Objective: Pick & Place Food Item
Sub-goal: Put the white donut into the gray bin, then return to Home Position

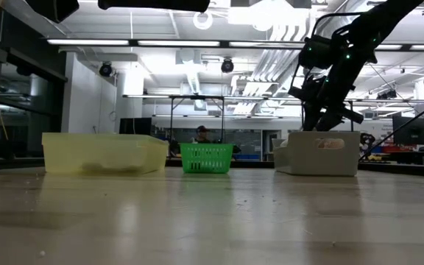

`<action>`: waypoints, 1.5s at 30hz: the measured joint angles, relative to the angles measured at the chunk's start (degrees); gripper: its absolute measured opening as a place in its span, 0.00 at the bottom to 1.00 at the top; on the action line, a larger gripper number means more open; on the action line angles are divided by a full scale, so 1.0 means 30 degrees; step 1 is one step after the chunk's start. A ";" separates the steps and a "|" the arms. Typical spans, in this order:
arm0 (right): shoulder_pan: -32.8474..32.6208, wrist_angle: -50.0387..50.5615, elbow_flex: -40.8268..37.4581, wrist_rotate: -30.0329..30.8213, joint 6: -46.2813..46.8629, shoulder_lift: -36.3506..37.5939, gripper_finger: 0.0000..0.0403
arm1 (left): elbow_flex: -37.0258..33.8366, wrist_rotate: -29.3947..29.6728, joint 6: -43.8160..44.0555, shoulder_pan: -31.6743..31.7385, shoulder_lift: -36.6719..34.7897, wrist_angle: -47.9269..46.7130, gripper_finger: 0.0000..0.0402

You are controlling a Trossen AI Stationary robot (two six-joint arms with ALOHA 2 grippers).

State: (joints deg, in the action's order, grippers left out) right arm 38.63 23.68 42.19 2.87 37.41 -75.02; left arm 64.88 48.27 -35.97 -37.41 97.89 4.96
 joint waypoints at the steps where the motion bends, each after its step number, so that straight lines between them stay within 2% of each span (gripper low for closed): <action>1: 0.0000 0.0007 0.0000 -0.0005 -0.0036 0.0000 0.27 | 0.0000 -0.0003 0.0007 0.0000 0.0002 0.0003 0.45; 9: 0.0000 0.0015 0.0000 -0.0064 0.0026 0.0000 0.39 | 0.0000 0.0000 0.0007 -0.0007 0.0000 0.0003 0.45; 14: 0.0000 -0.0015 0.0000 -0.0151 0.0079 0.0133 0.43 | 0.0000 -0.0005 0.0006 -0.0001 0.0000 -0.0003 0.45; 32: -0.0007 -0.0095 0.0000 -0.0936 0.0677 0.3265 0.43 | 0.0000 0.0000 0.0000 -0.0007 0.0000 0.0003 0.45; 45: -0.0546 -0.0066 0.0000 -0.1033 0.0954 0.3453 0.43 | 0.0000 0.0000 0.0095 -0.0007 0.0000 0.0003 0.45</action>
State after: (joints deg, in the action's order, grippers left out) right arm 36.99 23.49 42.19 -0.23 40.27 -64.66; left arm 64.88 48.27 -35.68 -37.43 97.89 4.97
